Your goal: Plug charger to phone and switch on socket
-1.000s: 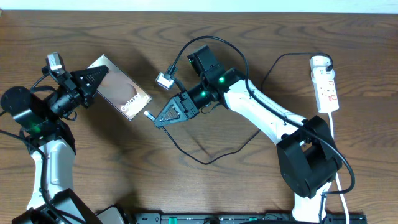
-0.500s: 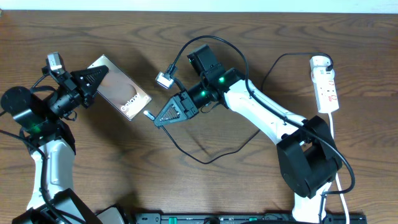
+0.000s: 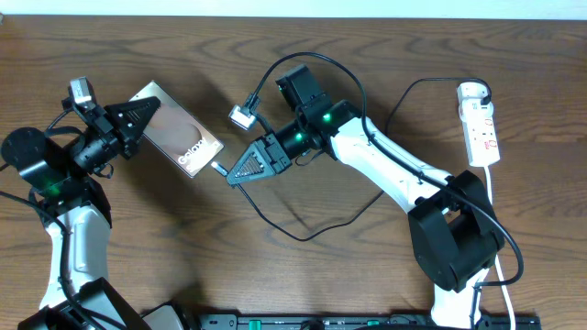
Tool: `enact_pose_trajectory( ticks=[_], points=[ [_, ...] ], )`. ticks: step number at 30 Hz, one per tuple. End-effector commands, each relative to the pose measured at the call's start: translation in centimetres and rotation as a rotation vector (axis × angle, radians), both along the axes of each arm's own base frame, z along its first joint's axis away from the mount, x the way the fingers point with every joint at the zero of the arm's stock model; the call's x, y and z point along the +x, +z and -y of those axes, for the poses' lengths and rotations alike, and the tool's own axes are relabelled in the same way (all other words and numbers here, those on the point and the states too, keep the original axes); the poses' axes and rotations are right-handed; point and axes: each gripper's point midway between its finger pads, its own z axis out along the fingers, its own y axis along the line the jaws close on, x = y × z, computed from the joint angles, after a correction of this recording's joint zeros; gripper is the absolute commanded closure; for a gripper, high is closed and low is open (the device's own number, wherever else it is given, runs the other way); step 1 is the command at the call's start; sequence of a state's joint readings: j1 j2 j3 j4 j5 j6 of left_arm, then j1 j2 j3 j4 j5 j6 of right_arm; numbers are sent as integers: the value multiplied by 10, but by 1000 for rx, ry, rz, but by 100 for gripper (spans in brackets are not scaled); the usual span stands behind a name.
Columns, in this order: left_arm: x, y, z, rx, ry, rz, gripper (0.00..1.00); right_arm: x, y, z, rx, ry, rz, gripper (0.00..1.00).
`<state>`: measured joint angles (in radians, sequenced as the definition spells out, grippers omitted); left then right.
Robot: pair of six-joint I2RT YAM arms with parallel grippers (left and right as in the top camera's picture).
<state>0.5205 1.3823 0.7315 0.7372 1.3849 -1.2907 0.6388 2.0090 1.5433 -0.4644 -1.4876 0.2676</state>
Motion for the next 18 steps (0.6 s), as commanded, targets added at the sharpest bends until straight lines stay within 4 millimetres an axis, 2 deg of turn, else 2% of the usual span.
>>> enact_pose_trajectory(
  ticks=[1, 6, 18],
  points=[
    [-3, 7, 3, 2, -20, 11, 93, -3, 3, -1, -4, 7, -18, 99],
    [-3, 7, 3, 15, -19, 25, 93, -5, 10, 1, 48, 34, -1, 99],
    [-3, 7, 3, 8, -20, 18, 93, -4, 7, 0, 36, 22, 9, 99]
  ],
)
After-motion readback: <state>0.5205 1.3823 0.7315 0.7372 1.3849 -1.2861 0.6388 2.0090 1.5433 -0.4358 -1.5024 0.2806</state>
